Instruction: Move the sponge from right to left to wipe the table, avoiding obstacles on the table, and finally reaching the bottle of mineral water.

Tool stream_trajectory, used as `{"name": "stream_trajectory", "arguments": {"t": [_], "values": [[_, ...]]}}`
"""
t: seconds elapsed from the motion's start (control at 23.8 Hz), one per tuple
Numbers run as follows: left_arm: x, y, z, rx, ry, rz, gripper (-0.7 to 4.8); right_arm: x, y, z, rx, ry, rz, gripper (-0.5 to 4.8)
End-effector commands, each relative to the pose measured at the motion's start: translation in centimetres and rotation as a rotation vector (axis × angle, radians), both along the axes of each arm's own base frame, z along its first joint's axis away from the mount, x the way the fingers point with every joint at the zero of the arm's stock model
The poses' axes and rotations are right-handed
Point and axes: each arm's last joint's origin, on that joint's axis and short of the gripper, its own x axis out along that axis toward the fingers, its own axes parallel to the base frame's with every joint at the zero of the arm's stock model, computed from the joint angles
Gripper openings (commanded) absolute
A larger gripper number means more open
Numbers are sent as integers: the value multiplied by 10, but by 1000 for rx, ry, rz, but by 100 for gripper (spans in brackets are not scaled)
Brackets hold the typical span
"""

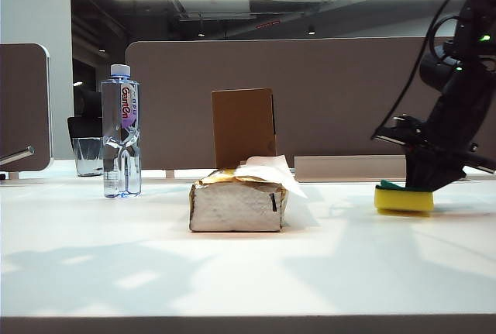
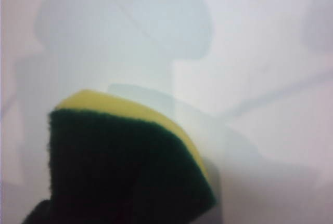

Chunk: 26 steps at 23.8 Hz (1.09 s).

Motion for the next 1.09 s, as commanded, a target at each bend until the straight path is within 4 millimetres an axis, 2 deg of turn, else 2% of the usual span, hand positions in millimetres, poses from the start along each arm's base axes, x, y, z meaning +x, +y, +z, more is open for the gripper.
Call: {"name": "stream_trajectory", "arguments": {"t": [0.04, 0.25, 0.29, 0.34, 0.8, 1.09], "values": [[-1, 0, 3, 5, -25, -8, 404, -23, -2, -17, -15, 37, -8, -9], [-1, 0, 3, 5, -26, -8, 404, -52, -3, -29, -12, 41, -14, -9], [-1, 0, 3, 4, -25, -8, 404, -65, -4, -30, -6, 40, -28, -9], [-1, 0, 3, 4, -25, -8, 404, -76, -4, -30, 0, 31, -37, -9], [-1, 0, 3, 4, -27, -8, 404, -146, -8, -22, 22, -33, -81, -9], [-1, 0, 4, 4, -27, -8, 404, -180, -10, -28, 33, -16, -105, -9]]}}
